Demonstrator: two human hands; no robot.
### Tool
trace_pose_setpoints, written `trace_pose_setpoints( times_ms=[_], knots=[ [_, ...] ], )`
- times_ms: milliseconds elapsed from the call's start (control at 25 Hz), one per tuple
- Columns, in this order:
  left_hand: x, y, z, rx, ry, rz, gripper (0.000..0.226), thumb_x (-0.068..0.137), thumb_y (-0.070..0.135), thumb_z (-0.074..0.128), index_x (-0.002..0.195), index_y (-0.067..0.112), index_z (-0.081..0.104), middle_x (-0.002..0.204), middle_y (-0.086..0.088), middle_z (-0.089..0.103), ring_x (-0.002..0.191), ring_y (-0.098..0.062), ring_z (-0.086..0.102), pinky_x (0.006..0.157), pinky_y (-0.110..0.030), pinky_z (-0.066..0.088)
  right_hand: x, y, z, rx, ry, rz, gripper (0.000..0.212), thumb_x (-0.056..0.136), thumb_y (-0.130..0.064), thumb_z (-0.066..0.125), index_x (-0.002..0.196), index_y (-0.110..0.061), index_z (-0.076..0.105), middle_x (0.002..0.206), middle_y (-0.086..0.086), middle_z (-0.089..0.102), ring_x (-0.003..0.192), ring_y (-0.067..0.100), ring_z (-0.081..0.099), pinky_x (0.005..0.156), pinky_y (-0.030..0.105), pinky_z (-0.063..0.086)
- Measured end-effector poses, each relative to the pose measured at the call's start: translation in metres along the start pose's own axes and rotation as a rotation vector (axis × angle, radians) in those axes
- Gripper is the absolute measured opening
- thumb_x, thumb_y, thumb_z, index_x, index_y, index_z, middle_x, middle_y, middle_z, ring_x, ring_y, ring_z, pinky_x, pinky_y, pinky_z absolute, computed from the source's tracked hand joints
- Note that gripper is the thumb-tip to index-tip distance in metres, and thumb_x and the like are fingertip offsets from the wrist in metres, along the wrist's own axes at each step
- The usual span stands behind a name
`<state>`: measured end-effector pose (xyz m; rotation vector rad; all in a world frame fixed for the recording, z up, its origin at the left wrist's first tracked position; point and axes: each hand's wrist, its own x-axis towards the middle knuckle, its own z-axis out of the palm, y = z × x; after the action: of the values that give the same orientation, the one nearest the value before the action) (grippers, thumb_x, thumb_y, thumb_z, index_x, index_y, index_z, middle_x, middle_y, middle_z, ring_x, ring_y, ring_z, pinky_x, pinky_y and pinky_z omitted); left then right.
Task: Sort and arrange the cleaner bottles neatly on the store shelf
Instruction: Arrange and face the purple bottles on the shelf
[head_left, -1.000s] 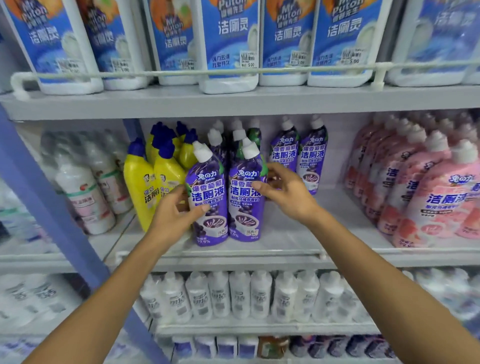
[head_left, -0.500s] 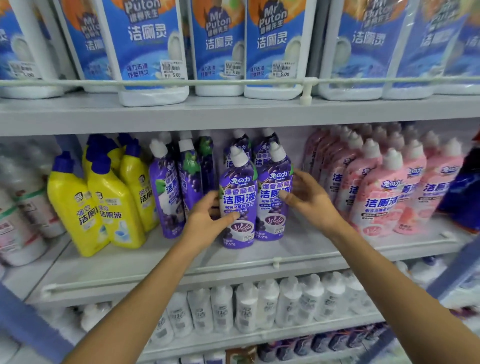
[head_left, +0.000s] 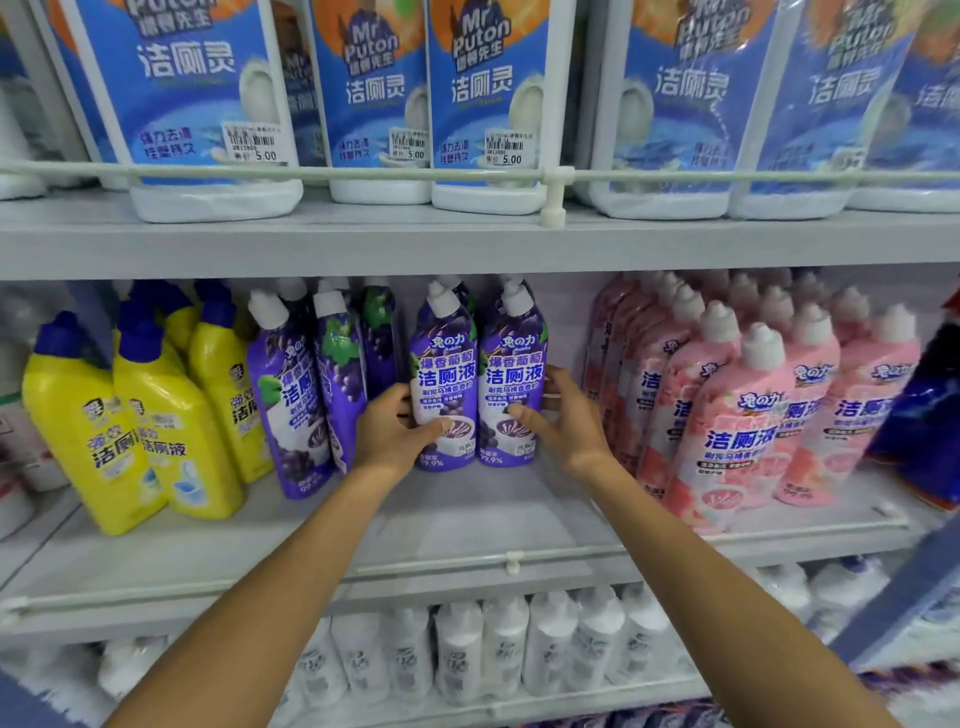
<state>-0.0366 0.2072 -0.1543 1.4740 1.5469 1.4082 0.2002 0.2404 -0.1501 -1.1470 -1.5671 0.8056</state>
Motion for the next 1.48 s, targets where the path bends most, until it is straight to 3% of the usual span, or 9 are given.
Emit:
trace_pose_setpoints(
  times_ms=[200, 360, 560, 920, 1080, 1200, 1280, 1360, 1480],
  knots=[
    [0.01, -0.005, 0.017, -0.046, 0.108, -0.019, 0.046, 0.072, 0.012, 0.089, 0.109, 0.015, 0.063, 0.102, -0.004, 0.076, 0.087, -0.02, 0.075, 0.077, -0.043, 0.063, 0.021, 0.011, -0.003, -0.012, 0.046, -0.035, 0.057, 0.083, -0.015, 0.085, 0.132, -0.013, 0.056, 0.11, -0.002, 0.073, 0.095, 0.002, 0.07, 0.081, 0.028, 0.063],
    [0.016, -0.005, 0.023, -0.018, 0.122, 0.011, 0.038, 0.074, 0.011, 0.088, 0.104, 0.012, 0.064, 0.092, -0.002, 0.077, 0.08, -0.016, 0.076, 0.071, -0.039, 0.063, 0.035, 0.019, -0.004, -0.028, 0.032, -0.031, 0.055, 0.083, -0.014, 0.085, 0.13, -0.015, 0.056, 0.106, -0.006, 0.072, 0.084, -0.011, 0.069, 0.069, 0.014, 0.057],
    [0.02, -0.005, 0.027, -0.012, 0.123, 0.02, 0.039, 0.077, 0.015, 0.087, 0.109, 0.011, 0.064, 0.094, 0.001, 0.077, 0.079, -0.009, 0.075, 0.069, -0.031, 0.063, 0.045, 0.023, -0.003, -0.054, 0.014, -0.044, 0.058, 0.082, -0.017, 0.085, 0.132, -0.012, 0.056, 0.105, -0.006, 0.07, 0.083, -0.018, 0.065, 0.068, 0.008, 0.053],
    [0.021, -0.007, 0.028, -0.018, 0.104, 0.018, 0.042, 0.08, 0.017, 0.085, 0.116, 0.01, 0.064, 0.103, -0.003, 0.077, 0.088, -0.012, 0.075, 0.073, -0.031, 0.063, 0.042, 0.022, -0.002, -0.04, -0.001, -0.052, 0.061, 0.082, -0.021, 0.085, 0.135, -0.012, 0.055, 0.109, -0.006, 0.069, 0.09, -0.004, 0.067, 0.071, 0.012, 0.056],
    [0.015, -0.002, 0.016, -0.015, -0.022, -0.01, 0.045, 0.085, 0.015, 0.08, 0.125, 0.016, 0.06, 0.113, -0.002, 0.074, 0.102, -0.02, 0.073, 0.086, -0.035, 0.061, 0.038, 0.011, -0.009, -0.05, -0.045, -0.023, 0.062, 0.082, -0.013, 0.084, 0.137, -0.01, 0.055, 0.109, -0.001, 0.07, 0.092, 0.003, 0.069, 0.069, 0.009, 0.054],
    [0.003, 0.004, -0.002, 0.01, -0.154, -0.034, 0.068, 0.087, 0.012, 0.078, 0.147, 0.017, 0.046, 0.131, 0.0, 0.061, 0.117, -0.018, 0.062, 0.1, -0.033, 0.051, 0.026, 0.003, -0.02, -0.072, -0.072, -0.064, 0.063, 0.081, -0.008, 0.085, 0.138, -0.014, 0.056, 0.107, -0.008, 0.071, 0.089, -0.007, 0.069, 0.072, 0.011, 0.055],
    [-0.011, 0.01, -0.021, -0.015, -0.18, -0.079, 0.075, 0.087, 0.012, 0.077, 0.152, 0.015, 0.039, 0.133, -0.003, 0.056, 0.12, -0.019, 0.058, 0.098, -0.028, 0.049, 0.014, 0.001, -0.023, -0.084, -0.067, -0.093, 0.062, 0.081, -0.014, 0.086, 0.134, -0.025, 0.056, 0.111, -0.014, 0.07, 0.098, -0.005, 0.069, 0.079, 0.018, 0.058],
    [-0.031, 0.016, -0.046, -0.054, -0.174, -0.061, 0.068, 0.088, 0.009, 0.076, 0.148, 0.013, 0.046, 0.13, -0.004, 0.062, 0.113, -0.016, 0.065, 0.093, -0.022, 0.052, 0.001, -0.003, -0.021, -0.071, -0.099, -0.104, 0.064, 0.08, -0.026, 0.087, 0.135, -0.032, 0.055, 0.123, -0.008, 0.068, 0.109, 0.009, 0.069, 0.088, 0.03, 0.061],
    [-0.053, 0.025, -0.098, -0.017, 0.018, 0.051, 0.049, 0.085, 0.002, 0.077, 0.131, 0.007, 0.06, 0.112, -0.01, 0.072, 0.092, -0.005, 0.071, 0.087, -0.019, 0.056, -0.018, -0.012, -0.005, -0.076, -0.109, -0.095, 0.09, 0.069, -0.062, 0.084, 0.147, -0.032, 0.049, 0.141, -0.004, 0.058, 0.12, 0.01, 0.062, 0.098, 0.044, 0.058]
  ],
)
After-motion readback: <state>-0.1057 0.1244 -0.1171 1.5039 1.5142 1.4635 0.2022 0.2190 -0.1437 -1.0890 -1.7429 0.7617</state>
